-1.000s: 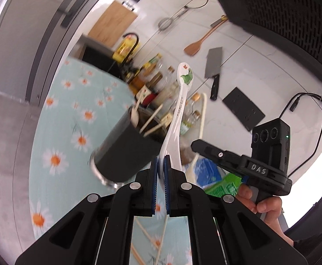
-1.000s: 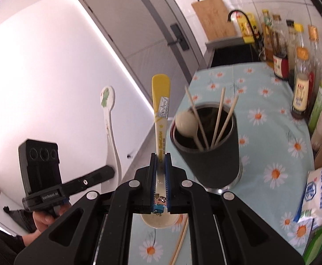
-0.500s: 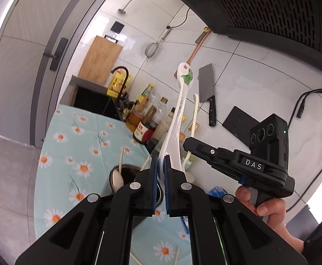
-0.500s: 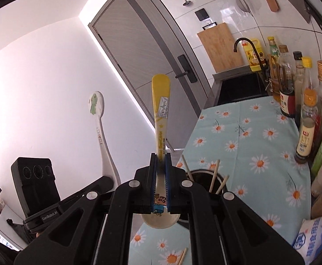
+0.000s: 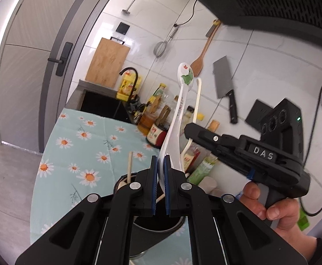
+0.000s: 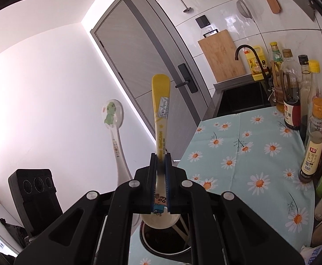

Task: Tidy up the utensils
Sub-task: 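Open the left tool to drop the white spoon into the holder while the right tool drops the yellow spoon, then withdraw both open tools from the holder back toward the chopsticks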

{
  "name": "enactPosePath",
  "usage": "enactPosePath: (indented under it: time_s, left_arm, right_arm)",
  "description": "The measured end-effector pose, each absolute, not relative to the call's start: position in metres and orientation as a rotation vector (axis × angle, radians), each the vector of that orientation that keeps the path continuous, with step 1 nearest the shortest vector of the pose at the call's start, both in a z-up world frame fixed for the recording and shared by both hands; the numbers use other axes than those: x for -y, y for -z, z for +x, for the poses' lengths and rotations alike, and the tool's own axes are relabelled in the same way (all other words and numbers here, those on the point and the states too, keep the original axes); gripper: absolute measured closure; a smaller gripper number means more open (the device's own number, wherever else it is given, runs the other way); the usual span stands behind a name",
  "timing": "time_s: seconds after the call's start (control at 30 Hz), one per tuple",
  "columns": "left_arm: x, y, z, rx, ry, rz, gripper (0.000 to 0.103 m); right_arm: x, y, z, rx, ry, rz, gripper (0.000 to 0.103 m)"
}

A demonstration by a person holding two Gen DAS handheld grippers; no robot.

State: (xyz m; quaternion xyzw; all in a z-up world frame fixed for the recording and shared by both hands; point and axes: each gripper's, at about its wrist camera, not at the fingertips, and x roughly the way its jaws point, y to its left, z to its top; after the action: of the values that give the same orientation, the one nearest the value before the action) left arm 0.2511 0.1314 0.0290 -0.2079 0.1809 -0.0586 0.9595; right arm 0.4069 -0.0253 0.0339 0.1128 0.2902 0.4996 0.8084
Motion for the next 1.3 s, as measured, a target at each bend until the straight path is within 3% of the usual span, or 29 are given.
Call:
enactPosePath:
  time_s: [0.77, 0.83, 0.87, 0.9, 0.97, 1.3]
  left_arm:
    - [-0.109, 0.007, 0.263, -0.505, 0.017, -0.26, 0.097]
    - [-0.106, 0.007, 0.263, -0.51, 0.014, -0.241, 0.096]
    - [-0.104, 0.007, 0.262, -0.511, 0.01, -0.235, 0.095]
    - [-0.104, 0.006, 0.261, -0.507, 0.009, -0.235, 0.087]
    - [-0.103, 0.004, 0.259, -0.499, 0.001, -0.235, 0.077]
    - [-0.102, -0.012, 0.245, -0.461, 0.0, -0.243, 0.077]
  right_arm:
    - [0.014, 0.018, 0.408, -0.703, -1.057, 0.174, 0.095]
    - [0.014, 0.02, 0.409, -0.721, -1.059, 0.177, 0.09]
    - [0.014, 0.021, 0.411, -0.743, -1.063, 0.185, 0.085]
    - [0.016, 0.021, 0.41, -0.75, -1.069, 0.193, 0.079]
    - [0.02, 0.017, 0.407, -0.73, -1.067, 0.201, 0.078]
    - [0.039, -0.008, 0.392, -0.679, -1.064, 0.233, 0.078]
